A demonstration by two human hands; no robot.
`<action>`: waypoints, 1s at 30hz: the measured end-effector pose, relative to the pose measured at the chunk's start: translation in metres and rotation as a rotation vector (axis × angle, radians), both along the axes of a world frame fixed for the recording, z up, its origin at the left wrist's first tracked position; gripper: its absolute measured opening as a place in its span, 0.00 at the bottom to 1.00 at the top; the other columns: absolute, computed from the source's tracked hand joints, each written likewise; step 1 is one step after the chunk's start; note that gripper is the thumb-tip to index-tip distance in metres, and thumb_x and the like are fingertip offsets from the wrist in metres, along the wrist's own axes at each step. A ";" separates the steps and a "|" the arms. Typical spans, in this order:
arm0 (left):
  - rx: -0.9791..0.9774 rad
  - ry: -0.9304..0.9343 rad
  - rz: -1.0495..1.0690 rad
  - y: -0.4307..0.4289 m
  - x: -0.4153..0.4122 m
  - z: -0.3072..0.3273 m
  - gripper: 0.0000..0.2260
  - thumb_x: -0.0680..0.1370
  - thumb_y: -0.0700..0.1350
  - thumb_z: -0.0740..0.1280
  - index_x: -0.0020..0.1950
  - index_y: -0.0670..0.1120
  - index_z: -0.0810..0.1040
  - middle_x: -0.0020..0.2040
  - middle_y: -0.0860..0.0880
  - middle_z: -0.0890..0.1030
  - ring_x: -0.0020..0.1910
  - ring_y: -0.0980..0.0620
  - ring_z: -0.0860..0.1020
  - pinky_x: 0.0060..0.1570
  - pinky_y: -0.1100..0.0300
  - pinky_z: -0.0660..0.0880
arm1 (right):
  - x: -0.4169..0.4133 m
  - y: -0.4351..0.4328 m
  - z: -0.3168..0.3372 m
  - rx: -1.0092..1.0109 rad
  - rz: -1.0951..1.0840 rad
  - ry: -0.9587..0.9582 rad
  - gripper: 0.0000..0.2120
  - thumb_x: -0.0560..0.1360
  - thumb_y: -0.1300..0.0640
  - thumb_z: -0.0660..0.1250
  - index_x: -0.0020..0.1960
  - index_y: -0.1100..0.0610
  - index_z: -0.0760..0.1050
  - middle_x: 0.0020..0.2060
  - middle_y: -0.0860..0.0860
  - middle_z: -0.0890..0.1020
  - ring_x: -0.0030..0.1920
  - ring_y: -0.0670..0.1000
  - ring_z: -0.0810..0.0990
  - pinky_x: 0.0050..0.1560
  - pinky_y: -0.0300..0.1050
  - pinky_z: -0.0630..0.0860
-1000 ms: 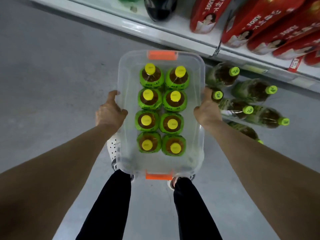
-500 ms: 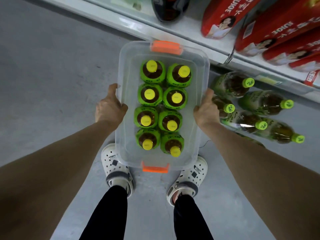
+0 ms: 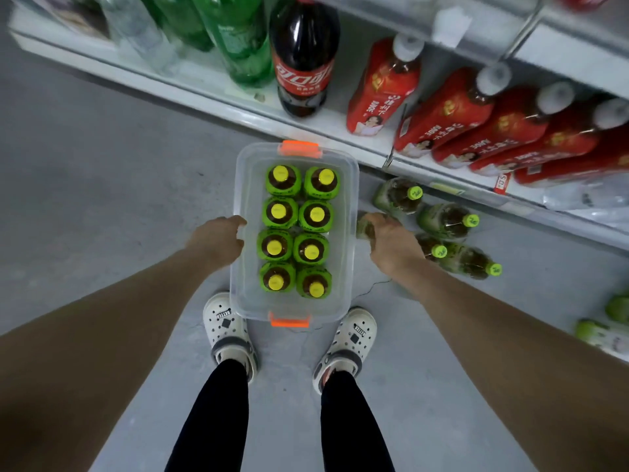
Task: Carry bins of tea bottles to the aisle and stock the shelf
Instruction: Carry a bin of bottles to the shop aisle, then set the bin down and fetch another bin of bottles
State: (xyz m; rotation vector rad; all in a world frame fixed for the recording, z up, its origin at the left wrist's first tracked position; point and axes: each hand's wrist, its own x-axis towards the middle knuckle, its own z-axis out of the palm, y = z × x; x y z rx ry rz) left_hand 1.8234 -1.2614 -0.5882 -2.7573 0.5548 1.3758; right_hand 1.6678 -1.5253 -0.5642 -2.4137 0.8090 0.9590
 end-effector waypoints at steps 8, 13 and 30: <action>-0.097 -0.043 -0.422 -0.050 -0.025 0.194 0.19 0.82 0.44 0.61 0.74 0.49 0.69 0.65 0.42 0.77 0.63 0.41 0.76 0.60 0.52 0.73 | -0.038 -0.022 0.191 -0.122 0.167 -0.143 0.26 0.78 0.63 0.62 0.74 0.51 0.64 0.62 0.57 0.75 0.59 0.62 0.78 0.55 0.55 0.78; -0.288 -0.170 -0.548 -0.081 -0.046 0.333 0.17 0.79 0.44 0.64 0.69 0.47 0.73 0.60 0.40 0.78 0.59 0.38 0.77 0.56 0.48 0.75 | -0.062 -0.033 0.324 -0.206 0.190 -0.370 0.22 0.80 0.58 0.62 0.74 0.56 0.66 0.61 0.60 0.77 0.57 0.64 0.78 0.52 0.55 0.77; -1.057 -0.642 -1.318 -0.139 -0.118 0.625 0.17 0.77 0.45 0.70 0.65 0.44 0.77 0.55 0.43 0.82 0.53 0.39 0.79 0.50 0.47 0.77 | -0.196 0.033 0.598 -0.816 0.065 -0.770 0.20 0.76 0.59 0.68 0.67 0.60 0.74 0.52 0.59 0.80 0.48 0.64 0.80 0.45 0.56 0.78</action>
